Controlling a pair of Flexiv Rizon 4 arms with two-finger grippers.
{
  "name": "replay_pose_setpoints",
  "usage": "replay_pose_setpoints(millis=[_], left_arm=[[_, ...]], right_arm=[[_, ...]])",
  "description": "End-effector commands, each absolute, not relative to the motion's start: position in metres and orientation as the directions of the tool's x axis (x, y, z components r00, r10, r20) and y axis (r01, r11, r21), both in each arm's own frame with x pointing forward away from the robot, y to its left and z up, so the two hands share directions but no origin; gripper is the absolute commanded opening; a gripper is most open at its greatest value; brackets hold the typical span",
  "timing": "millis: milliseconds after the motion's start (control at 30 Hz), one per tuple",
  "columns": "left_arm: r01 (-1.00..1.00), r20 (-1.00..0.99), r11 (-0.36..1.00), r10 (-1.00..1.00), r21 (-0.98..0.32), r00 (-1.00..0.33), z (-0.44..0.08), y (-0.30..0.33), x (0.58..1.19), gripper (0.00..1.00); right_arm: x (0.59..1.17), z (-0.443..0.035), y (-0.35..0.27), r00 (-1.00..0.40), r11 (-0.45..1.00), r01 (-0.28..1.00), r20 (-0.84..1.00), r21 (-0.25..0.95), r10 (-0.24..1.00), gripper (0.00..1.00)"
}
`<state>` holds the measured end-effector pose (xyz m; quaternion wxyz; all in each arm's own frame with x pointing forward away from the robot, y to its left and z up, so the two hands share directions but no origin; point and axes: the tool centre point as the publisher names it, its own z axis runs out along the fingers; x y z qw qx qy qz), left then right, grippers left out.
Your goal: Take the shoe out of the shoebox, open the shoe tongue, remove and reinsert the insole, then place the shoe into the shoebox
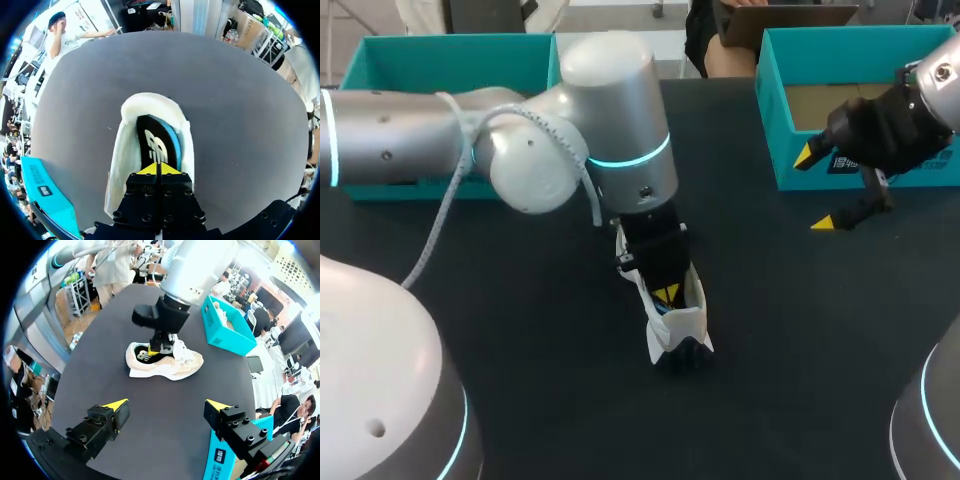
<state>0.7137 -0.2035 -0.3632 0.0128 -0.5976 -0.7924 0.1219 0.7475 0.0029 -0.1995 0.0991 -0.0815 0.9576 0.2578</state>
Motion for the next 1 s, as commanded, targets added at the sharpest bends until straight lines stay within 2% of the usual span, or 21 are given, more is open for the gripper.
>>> replay_pose_setpoints(millis=[33, 500, 1000], left_arm=[[0.947, -0.083, 0.251, 0.959, -0.200, -0.272, -0.356, -0.202, 0.716, 0.00], [0.968, 0.047, 0.188, 0.982, -0.164, -0.183, -0.366, -0.198, 0.714, 0.00], [0.969, 0.026, 0.189, 0.982, -0.160, -0.187, -0.391, -0.203, 0.702, 0.00]], right_arm=[[0.748, -0.200, 0.003, -0.967, 0.855, -0.207, -0.232, 0.476, -0.105, 1.00], [0.748, -0.200, 0.003, -0.967, 0.855, -0.207, -0.232, 0.476, -0.105, 1.00], [0.748, -0.200, 0.003, -0.967, 0.855, -0.207, -0.232, 0.476, -0.105, 1.00]])
